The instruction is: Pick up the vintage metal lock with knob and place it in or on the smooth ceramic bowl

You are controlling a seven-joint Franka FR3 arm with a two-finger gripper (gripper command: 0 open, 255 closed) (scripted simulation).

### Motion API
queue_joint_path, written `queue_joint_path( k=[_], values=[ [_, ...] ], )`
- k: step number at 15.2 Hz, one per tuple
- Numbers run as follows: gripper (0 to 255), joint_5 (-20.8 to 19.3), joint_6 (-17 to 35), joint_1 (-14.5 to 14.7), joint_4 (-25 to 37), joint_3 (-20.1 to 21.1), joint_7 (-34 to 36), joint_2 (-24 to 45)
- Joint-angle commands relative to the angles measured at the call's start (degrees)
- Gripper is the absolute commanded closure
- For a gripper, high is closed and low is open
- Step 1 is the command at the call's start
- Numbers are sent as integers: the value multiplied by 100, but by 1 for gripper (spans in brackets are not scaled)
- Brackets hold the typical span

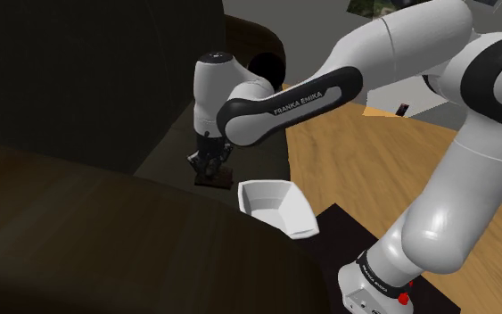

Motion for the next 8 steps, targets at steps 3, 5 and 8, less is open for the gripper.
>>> queue_joint_path(
  k=[3, 5, 8],
  values=[
    [255, 128, -264, -18, 135, 33, -104, -157],
    [255, 190, -397, -27, 202, 45, -157, -238],
    [255, 275, -599, -40, 313, 59, -232, -350]
  ],
)
